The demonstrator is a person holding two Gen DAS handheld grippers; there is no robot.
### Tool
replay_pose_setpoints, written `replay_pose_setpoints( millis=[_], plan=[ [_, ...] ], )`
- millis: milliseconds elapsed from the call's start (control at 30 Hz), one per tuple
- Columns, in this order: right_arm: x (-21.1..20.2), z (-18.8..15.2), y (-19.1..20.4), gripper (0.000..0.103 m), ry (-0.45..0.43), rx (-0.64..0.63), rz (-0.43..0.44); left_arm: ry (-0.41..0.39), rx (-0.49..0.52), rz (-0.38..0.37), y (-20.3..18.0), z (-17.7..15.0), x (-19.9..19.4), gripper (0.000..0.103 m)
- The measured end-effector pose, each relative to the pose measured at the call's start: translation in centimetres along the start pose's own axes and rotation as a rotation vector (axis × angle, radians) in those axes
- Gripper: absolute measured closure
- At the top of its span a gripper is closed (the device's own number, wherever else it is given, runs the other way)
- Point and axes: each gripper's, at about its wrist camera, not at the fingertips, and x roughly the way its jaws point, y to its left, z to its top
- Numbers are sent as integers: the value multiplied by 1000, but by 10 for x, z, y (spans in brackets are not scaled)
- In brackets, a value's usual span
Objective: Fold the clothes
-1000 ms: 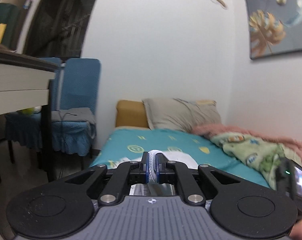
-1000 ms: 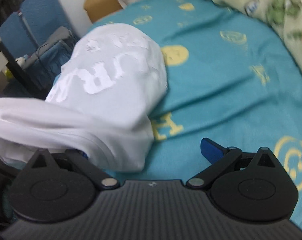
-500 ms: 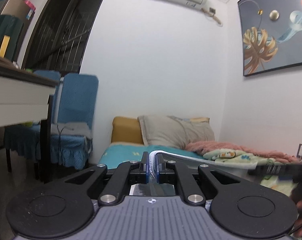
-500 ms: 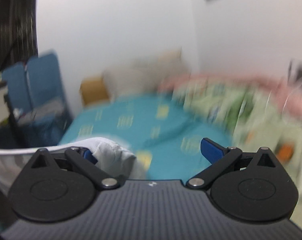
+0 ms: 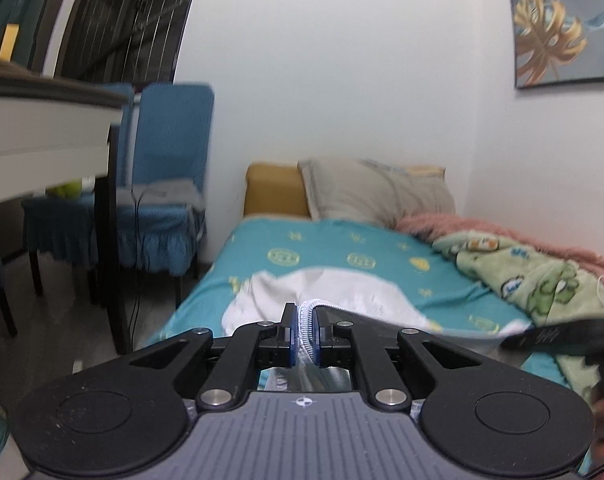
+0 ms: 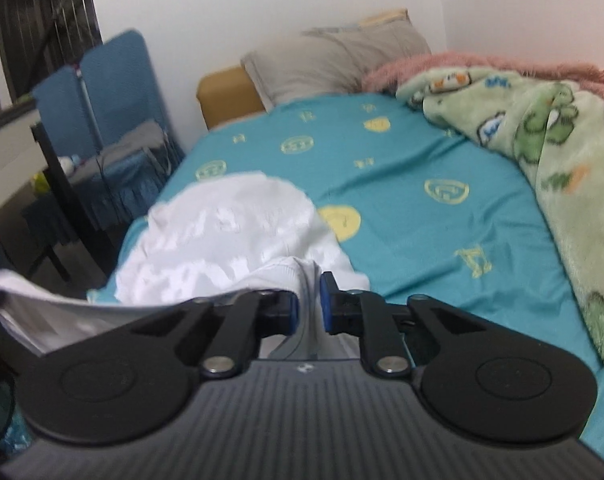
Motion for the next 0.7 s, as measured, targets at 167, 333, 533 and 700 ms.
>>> replay_pose_setpoints(
  millis=[167,333,533,700],
  plan=[
    [-10,9,-4,92,-20,43,54,112,21,3,6,-9,22,86],
    [-12,12,-2,93,-18,54,78,202,61,-24,2,-22,39,66],
    [-14,13,-7,93,-26,83,83,290,178,-23,-15,-40,53,52],
    [-20,16,-11,93,-89,99,51,363,305,104,-21,-57,61,50]
  ],
)
